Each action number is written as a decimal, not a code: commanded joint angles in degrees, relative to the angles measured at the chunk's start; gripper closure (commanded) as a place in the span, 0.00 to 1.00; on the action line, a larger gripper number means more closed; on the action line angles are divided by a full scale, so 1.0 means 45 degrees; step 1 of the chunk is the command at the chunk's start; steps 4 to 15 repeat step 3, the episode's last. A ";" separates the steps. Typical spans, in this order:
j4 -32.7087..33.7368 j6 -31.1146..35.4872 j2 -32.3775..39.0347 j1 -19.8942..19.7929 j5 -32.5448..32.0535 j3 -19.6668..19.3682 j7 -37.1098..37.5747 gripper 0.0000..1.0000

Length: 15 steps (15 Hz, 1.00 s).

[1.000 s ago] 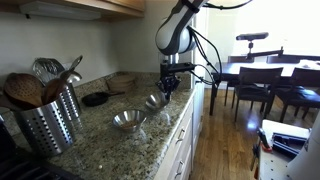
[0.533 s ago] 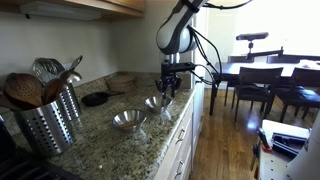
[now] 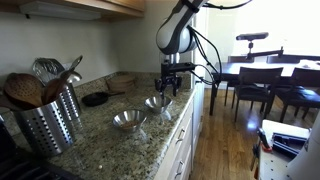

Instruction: Transfer the contents in the right silver bowl to the left bowl

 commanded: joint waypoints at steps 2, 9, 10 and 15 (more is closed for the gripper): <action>0.0021 -0.0037 -0.0005 -0.0006 -0.0007 0.0002 0.0003 0.25; 0.0021 -0.0037 -0.0005 -0.0006 -0.0007 0.0002 0.0003 0.25; 0.0021 -0.0037 -0.0005 -0.0006 -0.0007 0.0002 0.0003 0.25; 0.0021 -0.0037 -0.0005 -0.0006 -0.0007 0.0002 0.0003 0.25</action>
